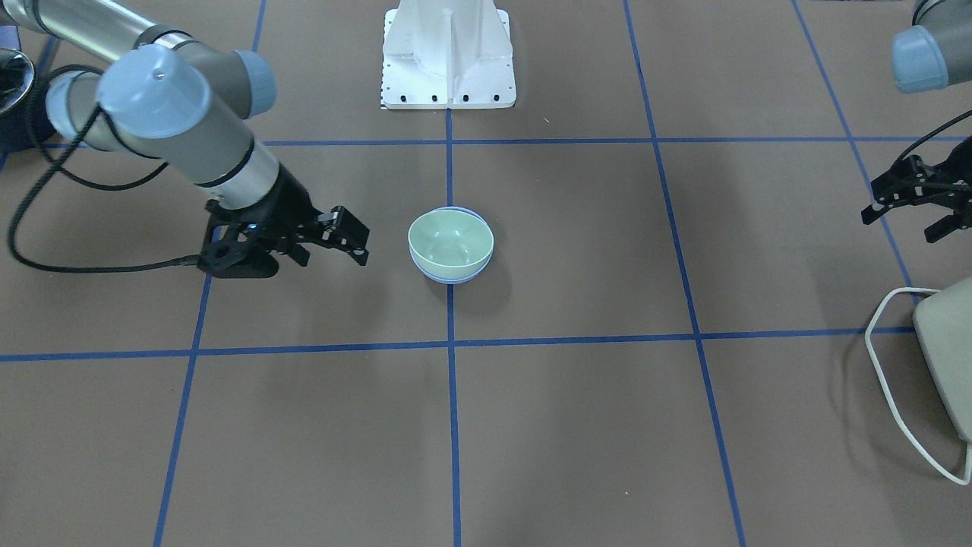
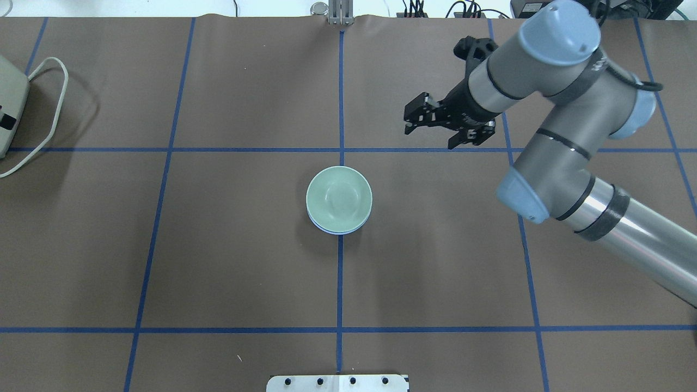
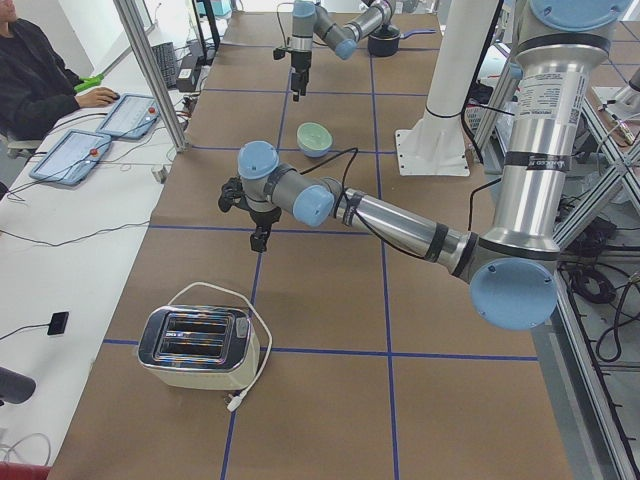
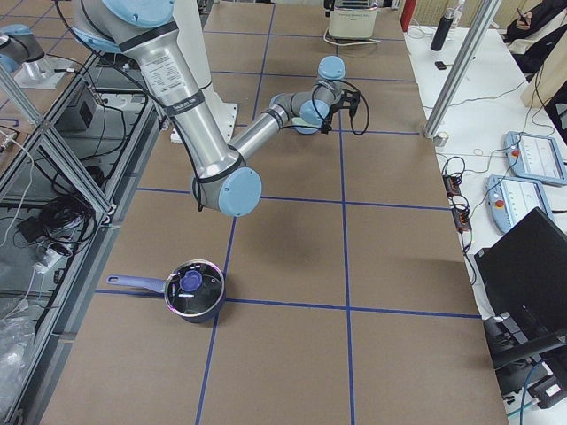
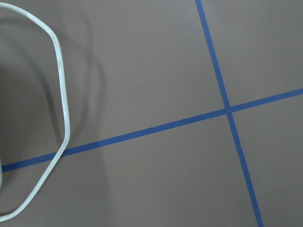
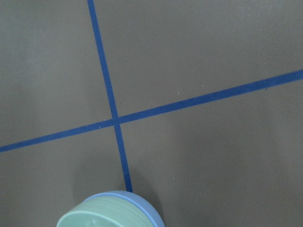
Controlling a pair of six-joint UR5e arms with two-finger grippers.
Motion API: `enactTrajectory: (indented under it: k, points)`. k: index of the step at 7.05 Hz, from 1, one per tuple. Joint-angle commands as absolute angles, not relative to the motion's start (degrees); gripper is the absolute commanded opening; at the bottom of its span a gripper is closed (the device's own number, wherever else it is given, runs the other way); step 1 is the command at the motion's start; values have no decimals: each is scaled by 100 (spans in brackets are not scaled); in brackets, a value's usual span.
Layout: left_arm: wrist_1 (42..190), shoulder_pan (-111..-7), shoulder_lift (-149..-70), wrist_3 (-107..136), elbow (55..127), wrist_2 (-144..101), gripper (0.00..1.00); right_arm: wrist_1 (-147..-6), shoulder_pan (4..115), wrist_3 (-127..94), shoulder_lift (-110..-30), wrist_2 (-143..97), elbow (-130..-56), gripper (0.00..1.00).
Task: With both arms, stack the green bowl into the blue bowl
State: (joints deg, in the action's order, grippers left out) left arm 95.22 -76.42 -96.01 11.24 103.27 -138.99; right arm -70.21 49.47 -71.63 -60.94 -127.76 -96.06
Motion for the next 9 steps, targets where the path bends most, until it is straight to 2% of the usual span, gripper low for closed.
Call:
enactTrajectory:
  k: [1,5,8,9]
  points:
    - [9133,-8005,-9589,485,10318,-13931,98,-7022,5824,-5519,-6668,-13069,-9580,100]
    - [9132,-8366,-9396,36,10240,-13966,98,-7934,7564,-1878,-7794,-13403,-9396,100]
    - [9123,-8972,-9439,-1131,9468,-13966,98,-8174,8375,-961,-8242,-13773,-9281,100]
    - [9123,-9017,-9439,-1238,9440,-13957,98,-8183,8480,-732,-8375,-13729,-9238,100]
